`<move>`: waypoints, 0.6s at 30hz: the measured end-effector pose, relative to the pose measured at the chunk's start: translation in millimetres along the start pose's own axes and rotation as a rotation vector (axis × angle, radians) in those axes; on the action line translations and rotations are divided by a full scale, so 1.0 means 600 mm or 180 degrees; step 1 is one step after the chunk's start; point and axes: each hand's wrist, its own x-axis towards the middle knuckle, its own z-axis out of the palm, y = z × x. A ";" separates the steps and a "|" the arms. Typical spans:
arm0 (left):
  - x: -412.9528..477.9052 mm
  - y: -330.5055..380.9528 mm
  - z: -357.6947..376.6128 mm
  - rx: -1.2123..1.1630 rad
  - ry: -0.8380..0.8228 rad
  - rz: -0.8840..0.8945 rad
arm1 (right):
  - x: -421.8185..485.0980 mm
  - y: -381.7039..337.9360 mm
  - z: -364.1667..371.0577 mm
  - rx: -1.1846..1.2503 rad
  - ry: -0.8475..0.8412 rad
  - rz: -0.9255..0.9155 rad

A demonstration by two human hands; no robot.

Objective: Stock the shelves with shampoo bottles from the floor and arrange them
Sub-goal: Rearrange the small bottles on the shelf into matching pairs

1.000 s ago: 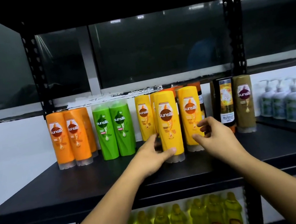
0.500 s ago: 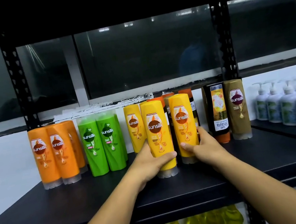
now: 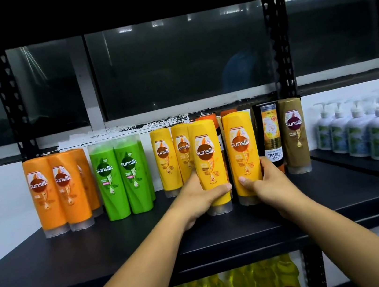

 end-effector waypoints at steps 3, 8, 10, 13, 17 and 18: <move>0.004 0.006 0.009 0.0047 -0.0044 0.0024 | -0.007 -0.002 -0.014 -0.0107 -0.0076 0.0048; -0.013 0.012 0.006 0.0322 0.0077 0.0089 | -0.022 -0.009 -0.022 -0.0225 -0.0123 0.0100; -0.020 0.015 -0.007 0.0484 0.0157 0.0084 | -0.028 -0.014 -0.021 -0.0331 -0.0160 0.0073; -0.034 0.016 -0.038 0.0624 0.0161 0.0024 | -0.039 -0.025 -0.016 -0.0563 -0.0254 0.0032; -0.057 0.012 -0.083 0.0682 0.0180 -0.0109 | -0.058 -0.045 0.004 -0.0709 -0.0455 -0.0059; -0.063 0.011 -0.095 0.0688 0.0203 -0.0145 | -0.062 -0.051 0.013 -0.0779 -0.0517 -0.0109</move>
